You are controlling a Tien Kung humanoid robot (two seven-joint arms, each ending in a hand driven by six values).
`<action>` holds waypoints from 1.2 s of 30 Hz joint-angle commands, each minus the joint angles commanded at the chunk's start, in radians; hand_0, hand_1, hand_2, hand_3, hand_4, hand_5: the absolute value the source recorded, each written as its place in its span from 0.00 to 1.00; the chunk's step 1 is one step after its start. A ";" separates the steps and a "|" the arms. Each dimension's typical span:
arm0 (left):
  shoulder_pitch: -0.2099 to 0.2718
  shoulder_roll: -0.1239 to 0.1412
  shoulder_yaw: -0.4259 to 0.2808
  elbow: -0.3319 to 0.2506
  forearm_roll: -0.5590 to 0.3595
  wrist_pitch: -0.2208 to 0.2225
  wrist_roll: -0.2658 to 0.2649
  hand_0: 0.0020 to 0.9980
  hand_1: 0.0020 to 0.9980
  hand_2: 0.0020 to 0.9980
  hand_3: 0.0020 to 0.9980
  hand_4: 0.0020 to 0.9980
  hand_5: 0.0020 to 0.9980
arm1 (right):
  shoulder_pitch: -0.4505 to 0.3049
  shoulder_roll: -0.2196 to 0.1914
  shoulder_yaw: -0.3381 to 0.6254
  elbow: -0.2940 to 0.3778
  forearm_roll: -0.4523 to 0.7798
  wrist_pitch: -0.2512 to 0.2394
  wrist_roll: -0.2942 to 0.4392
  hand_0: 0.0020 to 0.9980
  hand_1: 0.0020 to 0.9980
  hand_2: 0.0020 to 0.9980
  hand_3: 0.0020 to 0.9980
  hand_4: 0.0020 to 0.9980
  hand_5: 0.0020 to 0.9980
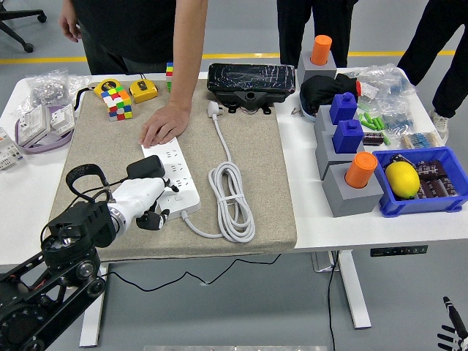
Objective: Pick up the plug,place it near the board,insert it into the board,press the button
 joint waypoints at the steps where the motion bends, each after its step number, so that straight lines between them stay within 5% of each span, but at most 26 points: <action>1: 0.000 0.000 0.001 0.000 0.000 0.000 0.000 0.17 0.02 0.12 0.77 0.54 0.00 | 0.000 0.000 0.001 0.000 -0.001 0.000 0.000 0.80 0.76 0.75 0.81 1.00 1.00; 36: 0.003 -0.013 0.012 0.045 0.003 0.023 -0.018 0.17 0.02 0.12 0.73 0.53 0.00 | -0.007 0.000 0.001 0.000 0.000 0.000 0.000 0.80 0.76 0.75 0.81 1.00 1.00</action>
